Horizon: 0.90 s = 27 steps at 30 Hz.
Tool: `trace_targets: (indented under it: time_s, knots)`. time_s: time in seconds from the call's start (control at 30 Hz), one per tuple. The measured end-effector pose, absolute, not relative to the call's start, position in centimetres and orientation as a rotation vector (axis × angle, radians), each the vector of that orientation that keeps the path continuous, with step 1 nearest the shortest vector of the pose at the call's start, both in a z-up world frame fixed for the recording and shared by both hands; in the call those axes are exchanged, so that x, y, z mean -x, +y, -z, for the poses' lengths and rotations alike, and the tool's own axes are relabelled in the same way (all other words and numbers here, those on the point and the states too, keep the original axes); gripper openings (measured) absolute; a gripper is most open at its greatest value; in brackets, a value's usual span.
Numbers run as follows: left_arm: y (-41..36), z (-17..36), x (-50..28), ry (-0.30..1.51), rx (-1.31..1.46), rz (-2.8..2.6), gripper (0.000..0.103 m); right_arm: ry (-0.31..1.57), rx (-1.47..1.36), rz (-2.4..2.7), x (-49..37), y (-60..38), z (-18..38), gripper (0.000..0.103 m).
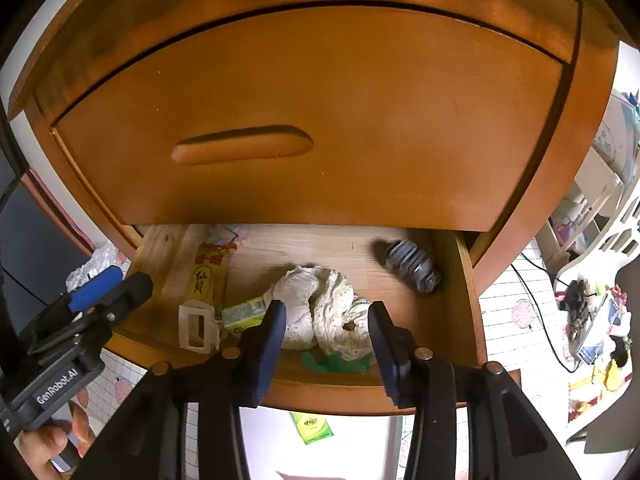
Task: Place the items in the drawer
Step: 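Carry the clip and toy car into the drawer and release both, then withdraw both tools from the drawer back over the white tray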
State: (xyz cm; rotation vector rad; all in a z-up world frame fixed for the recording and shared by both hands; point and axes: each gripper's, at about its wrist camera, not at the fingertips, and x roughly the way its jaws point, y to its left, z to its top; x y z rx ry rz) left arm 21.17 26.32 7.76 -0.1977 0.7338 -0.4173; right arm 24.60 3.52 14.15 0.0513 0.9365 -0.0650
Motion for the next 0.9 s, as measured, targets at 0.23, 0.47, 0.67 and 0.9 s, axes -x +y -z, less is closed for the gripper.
trace_targets:
  time_s: [0.23,0.47,0.67,0.9]
  knots:
    - [26.6,-7.2,-21.3,0.727,0.184,0.371,0.086,0.939,-0.061,0.068,-24.3,3.4,-13.5,0.073]
    - [27.0,-7.3,-21.0,0.697,0.171,0.334,0.096,0.937,-0.051,0.069,-24.1,3.3,-12.9,0.091]
    - [27.5,-7.1,-20.8,0.696,0.165,0.303,0.103,0.934,-0.051,0.069,-23.9,3.2,-12.6,0.1]
    - [27.8,-6.9,-20.5,0.7,0.183,0.302,0.103,0.921,-0.07,0.073,-23.5,2.8,-12.4,0.103]
